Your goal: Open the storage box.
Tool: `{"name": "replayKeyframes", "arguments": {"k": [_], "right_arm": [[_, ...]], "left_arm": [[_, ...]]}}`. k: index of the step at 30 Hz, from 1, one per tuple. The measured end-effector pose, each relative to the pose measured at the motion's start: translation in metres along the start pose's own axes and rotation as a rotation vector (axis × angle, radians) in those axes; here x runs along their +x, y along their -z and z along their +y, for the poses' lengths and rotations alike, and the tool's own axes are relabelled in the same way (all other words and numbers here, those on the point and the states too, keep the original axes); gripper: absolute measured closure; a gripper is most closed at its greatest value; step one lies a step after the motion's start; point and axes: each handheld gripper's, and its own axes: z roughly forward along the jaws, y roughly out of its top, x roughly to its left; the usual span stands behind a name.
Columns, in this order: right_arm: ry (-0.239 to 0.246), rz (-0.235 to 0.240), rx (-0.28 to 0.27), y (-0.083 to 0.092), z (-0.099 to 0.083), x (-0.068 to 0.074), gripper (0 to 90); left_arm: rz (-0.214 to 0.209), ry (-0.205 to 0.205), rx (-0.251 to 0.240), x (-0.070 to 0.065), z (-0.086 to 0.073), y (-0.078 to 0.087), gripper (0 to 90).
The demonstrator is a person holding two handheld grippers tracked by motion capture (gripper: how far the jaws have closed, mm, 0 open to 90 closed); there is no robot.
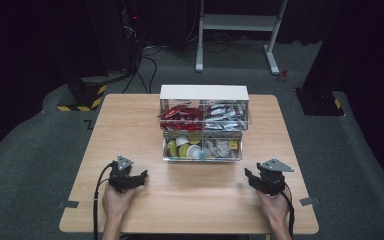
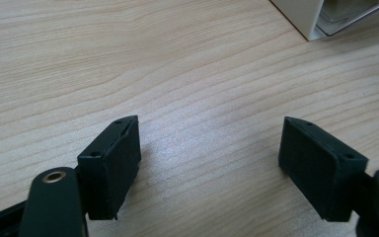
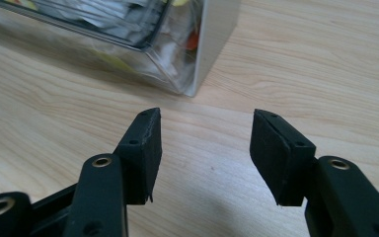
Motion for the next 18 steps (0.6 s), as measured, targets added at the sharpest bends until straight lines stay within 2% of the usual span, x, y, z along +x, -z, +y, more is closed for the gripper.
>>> {"name": "replayKeyframes", "arguments": {"k": [4, 9, 12, 18], "right_arm": [[0.014, 0.002, -0.007, 0.005, 0.007, 0.0, 45.5], [-0.006, 0.015, -0.031, 0.011, 0.013, -0.001, 44.1], [-0.019, 0.048, -0.037, 0.013, 0.02, -0.003, 44.8], [-0.002, 0.096, -0.073, 0.017, 0.032, 0.0, 45.3]], "left_arm": [[0.0, 0.001, 0.007, 0.0, 0.0, 0.0, 21.7], [-0.002, 0.005, 0.01, 0.0, 0.0, -0.001, 18.3], [-0.001, 0.002, 0.013, 0.0, 0.001, -0.001, 16.8], [-0.002, 0.001, 0.016, 0.0, 0.001, -0.002, 15.1]]}}
